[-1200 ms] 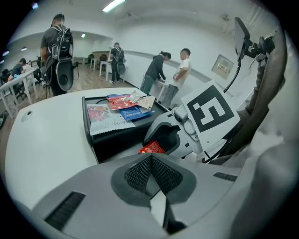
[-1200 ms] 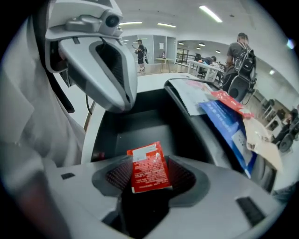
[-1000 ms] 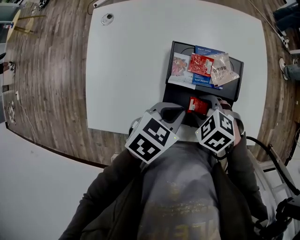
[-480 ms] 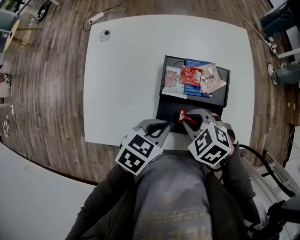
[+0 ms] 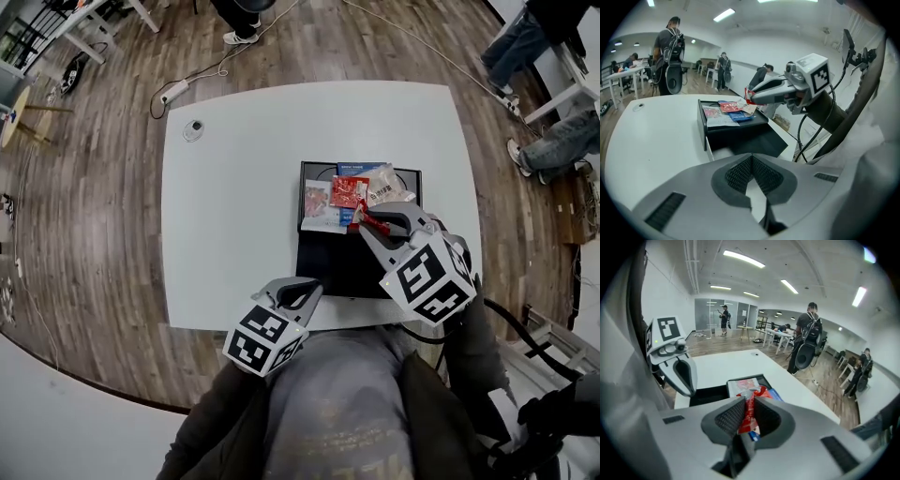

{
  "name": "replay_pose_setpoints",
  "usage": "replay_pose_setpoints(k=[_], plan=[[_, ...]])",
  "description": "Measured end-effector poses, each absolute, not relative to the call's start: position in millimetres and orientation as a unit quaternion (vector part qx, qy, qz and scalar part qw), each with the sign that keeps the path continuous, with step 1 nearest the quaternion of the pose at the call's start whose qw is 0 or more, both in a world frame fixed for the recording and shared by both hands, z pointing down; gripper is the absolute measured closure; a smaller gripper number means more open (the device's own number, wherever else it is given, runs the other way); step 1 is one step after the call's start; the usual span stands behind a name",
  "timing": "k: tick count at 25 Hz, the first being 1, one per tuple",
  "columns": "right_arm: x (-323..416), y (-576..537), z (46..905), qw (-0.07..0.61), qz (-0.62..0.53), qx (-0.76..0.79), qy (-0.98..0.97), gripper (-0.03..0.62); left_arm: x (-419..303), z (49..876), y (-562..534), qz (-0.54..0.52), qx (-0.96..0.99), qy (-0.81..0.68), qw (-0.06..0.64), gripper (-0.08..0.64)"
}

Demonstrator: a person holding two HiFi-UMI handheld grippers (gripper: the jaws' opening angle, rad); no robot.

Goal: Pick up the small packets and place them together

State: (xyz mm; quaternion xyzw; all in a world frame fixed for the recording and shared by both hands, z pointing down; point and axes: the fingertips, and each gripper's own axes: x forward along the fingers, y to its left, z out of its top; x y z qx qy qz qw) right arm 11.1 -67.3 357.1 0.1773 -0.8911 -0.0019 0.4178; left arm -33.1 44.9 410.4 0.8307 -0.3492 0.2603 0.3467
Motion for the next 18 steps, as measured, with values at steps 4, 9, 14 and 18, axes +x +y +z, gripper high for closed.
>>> replay_pose_setpoints(k=[4, 9, 14, 18], plan=[[19.5, -105.0, 376.2, 0.448, -0.005, 0.195, -0.873, 0.529, -37.5, 414.3, 43.6, 0.26, 0.821, -0.352, 0.367, 0.558], [20.8, -124.0, 401.0, 0.471, 0.001, 0.197, -0.86, 0.528, -42.8, 415.5, 34.5, 0.256, 0.812, -0.358, 0.384, 0.558], [19.7, -128.9, 400.1, 0.469, 0.005, 0.195, -0.861, 0.481, -39.6, 414.9, 28.6, 0.249, 0.81, -0.358, 0.391, 0.558], [21.4, -127.1, 395.7, 0.451, 0.023, 0.2, -0.87, 0.473, -37.2, 416.0, 28.0, 0.246, 0.811, -0.358, 0.392, 0.558]])
